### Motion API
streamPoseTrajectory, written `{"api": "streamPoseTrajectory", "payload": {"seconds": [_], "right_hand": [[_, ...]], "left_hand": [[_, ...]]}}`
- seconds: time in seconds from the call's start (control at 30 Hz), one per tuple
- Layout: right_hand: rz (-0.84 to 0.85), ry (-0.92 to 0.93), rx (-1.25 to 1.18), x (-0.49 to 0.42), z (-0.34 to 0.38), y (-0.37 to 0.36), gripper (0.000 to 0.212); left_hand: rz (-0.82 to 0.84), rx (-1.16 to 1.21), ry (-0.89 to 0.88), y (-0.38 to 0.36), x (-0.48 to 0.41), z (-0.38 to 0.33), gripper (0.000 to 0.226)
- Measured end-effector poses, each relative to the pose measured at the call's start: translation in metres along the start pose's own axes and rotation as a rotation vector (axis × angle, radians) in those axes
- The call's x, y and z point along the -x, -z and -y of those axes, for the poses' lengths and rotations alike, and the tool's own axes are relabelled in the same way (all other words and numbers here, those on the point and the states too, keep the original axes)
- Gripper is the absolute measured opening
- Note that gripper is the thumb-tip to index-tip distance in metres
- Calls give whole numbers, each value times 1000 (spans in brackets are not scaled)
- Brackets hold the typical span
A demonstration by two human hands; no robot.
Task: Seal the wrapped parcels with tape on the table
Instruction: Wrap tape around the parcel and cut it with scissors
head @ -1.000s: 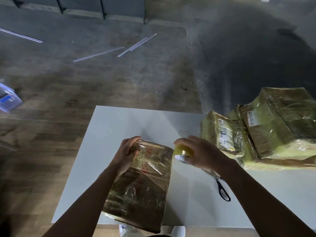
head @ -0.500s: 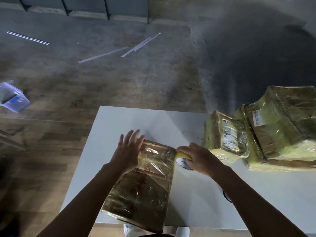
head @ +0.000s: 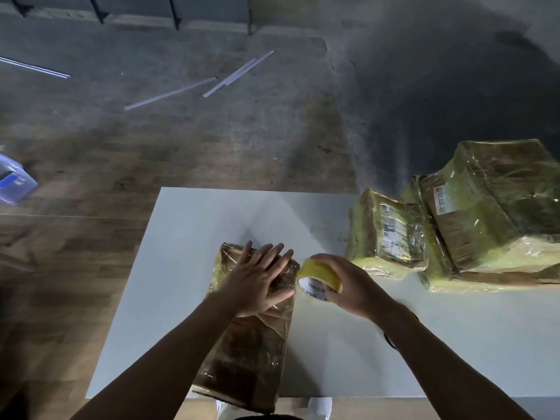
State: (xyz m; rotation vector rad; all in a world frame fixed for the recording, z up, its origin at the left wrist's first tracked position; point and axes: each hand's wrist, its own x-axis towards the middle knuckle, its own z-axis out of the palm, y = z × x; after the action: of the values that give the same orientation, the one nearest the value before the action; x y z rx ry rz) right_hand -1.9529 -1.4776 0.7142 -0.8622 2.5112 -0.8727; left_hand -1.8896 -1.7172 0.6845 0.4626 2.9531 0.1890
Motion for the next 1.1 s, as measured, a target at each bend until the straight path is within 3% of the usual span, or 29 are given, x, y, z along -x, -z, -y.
{"api": "streamPoseTrajectory", "payload": {"seconds": [0.1, 0.3, 0.4, 0.53, 0.7, 0.87, 0.93, 1.03, 1.1], "right_hand": [[51, -37, 156, 11, -21, 4, 50], [192, -92, 295, 3, -24, -15, 52], [202, -83, 322, -5, -16, -34, 54], [158, -78, 330, -2, -17, -38, 57], [24, -28, 246, 6, -9, -13, 54], [-209, 120, 84, 6, 16, 19, 72], [-288, 165, -34, 5, 28, 32, 75], [-259, 207, -39, -4, 42, 39, 77], [-223, 183, -9, -13, 53, 36, 78]], "left_hand": [[13, 42, 2, -3, 1, 2, 85], [-70, 54, 46, 5, -7, -7, 84], [87, 8, 225, 22, -17, -38, 81], [185, 4, 332, 32, -29, -66, 57], [41, 131, 293, 38, -14, -37, 48], [-309, 607, 192, 71, 1, -8, 42], [-367, 788, 209, 78, 5, 3, 32], [-395, 1023, 240, 79, 9, 19, 35], [-400, 1003, 266, 79, 6, 29, 44]]}}
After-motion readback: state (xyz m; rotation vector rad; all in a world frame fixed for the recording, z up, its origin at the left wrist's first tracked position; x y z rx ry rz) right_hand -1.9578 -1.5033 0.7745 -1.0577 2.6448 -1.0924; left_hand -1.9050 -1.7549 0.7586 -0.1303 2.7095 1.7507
